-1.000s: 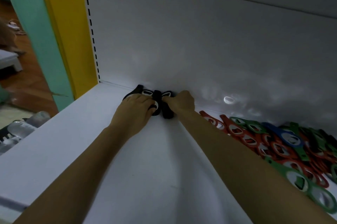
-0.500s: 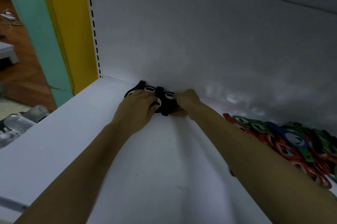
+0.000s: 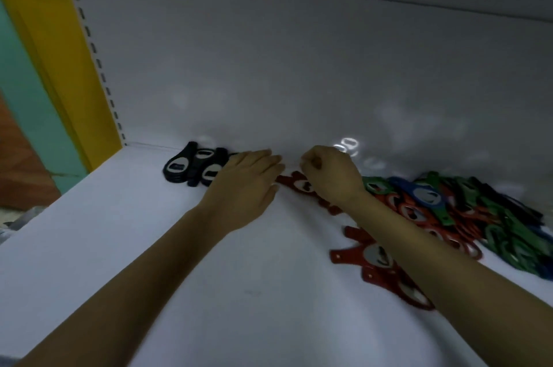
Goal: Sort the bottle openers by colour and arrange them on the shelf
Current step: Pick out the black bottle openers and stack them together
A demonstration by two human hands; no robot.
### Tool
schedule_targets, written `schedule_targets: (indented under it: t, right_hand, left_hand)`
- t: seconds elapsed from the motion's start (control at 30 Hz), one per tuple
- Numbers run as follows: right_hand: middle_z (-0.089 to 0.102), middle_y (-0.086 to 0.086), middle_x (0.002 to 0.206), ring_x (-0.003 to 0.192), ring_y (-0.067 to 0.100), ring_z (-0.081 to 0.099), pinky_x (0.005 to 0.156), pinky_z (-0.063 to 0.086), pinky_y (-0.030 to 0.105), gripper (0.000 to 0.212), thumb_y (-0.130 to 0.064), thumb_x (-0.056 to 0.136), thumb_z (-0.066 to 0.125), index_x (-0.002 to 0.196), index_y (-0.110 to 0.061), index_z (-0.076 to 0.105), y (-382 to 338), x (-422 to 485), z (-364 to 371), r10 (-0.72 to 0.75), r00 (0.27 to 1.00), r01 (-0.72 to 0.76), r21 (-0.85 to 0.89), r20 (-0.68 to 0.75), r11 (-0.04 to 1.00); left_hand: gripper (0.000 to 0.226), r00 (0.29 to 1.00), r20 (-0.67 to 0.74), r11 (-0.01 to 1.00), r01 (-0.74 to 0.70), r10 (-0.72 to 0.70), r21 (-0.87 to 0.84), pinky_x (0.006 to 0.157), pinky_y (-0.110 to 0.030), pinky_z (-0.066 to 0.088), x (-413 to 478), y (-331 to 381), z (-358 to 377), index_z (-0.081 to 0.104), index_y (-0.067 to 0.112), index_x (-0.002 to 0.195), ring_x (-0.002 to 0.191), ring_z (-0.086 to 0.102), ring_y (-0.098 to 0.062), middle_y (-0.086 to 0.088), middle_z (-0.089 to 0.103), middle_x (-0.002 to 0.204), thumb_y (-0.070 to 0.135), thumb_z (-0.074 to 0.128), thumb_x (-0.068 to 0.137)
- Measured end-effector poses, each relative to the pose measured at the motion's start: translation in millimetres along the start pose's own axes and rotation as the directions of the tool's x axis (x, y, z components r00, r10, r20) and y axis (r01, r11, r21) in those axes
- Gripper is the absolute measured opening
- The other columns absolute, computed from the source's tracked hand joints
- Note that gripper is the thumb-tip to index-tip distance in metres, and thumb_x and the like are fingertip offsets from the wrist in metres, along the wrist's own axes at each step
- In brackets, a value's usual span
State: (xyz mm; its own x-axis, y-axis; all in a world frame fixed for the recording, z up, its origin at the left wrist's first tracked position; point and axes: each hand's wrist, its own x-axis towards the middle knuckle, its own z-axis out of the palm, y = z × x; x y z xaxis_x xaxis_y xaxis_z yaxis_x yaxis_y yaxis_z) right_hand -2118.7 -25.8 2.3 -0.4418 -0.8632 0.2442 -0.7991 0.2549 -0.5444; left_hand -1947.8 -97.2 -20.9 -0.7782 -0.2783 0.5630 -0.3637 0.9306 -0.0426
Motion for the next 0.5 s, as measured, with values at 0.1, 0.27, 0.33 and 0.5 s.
schedule_targets:
  t: [0.1, 0.27, 0.33, 0.5]
  right_hand:
    - [0.066, 0.007, 0.110, 0.097, 0.023, 0.061, 0.083, 0.051, 0.035, 0.024, -0.021, 0.094, 0.050, 0.109, -0.011, 0.065, 34.9, -17.0, -28.1, 0.009, 0.997, -0.011, -0.032, -0.079, 0.999]
    - [0.068, 0.006, 0.102, 0.087, 0.023, 0.063, 0.073, 0.053, 0.037, 0.024, -0.023, 0.092, 0.053, 0.109, -0.013, 0.065, 104.5, -50.0, -86.2, 0.058, 0.964, -0.080, -0.076, -0.261, 0.994]
    - [0.069, 0.006, 0.100, 0.087, 0.024, 0.063, 0.070, 0.051, 0.033, 0.020, -0.023, 0.091, 0.056, 0.104, -0.013, 0.067, 137.9, -65.7, -110.8, 0.095, 0.929, -0.137, -0.092, -0.358, 0.986]
    - [0.055, 0.018, 0.129, 0.119, 0.034, 0.050, 0.098, 0.041, 0.038, 0.042, -0.032, 0.093, 0.054, 0.127, -0.009, 0.057, 213.4, -98.2, -157.1, 0.275, 0.847, -0.380, -0.158, -0.455, 0.911]
  left_hand:
    - [0.037, 0.995, 0.012, 0.995, -0.097, 0.097, -0.036, 0.091, -0.049, 0.049, 32.5, 39.1, 4.7, 0.068, 0.000, 0.109, 0.106, 0.063, -0.034, -0.017, 0.066, 0.115, 0.009, 0.076, 0.074]
    - [0.042, 0.980, 0.057, 0.974, -0.185, 0.193, -0.129, 0.094, -0.048, 0.046, 84.7, 112.8, 25.3, 0.064, 0.001, 0.116, 0.110, 0.060, -0.034, -0.017, 0.063, 0.121, 0.013, 0.072, 0.076]
    - [0.044, 0.972, 0.051, 0.965, -0.218, 0.228, -0.149, 0.097, -0.045, 0.044, 100.7, 141.3, 37.1, 0.060, 0.004, 0.122, 0.115, 0.058, -0.031, -0.015, 0.060, 0.126, 0.017, 0.067, 0.081]
    - [0.053, 0.952, 0.091, 0.945, -0.271, 0.291, -0.185, 0.107, -0.037, 0.032, 122.5, 198.1, 61.1, 0.045, 0.015, 0.138, 0.129, 0.045, -0.021, -0.004, 0.045, 0.144, 0.036, 0.054, 0.091]
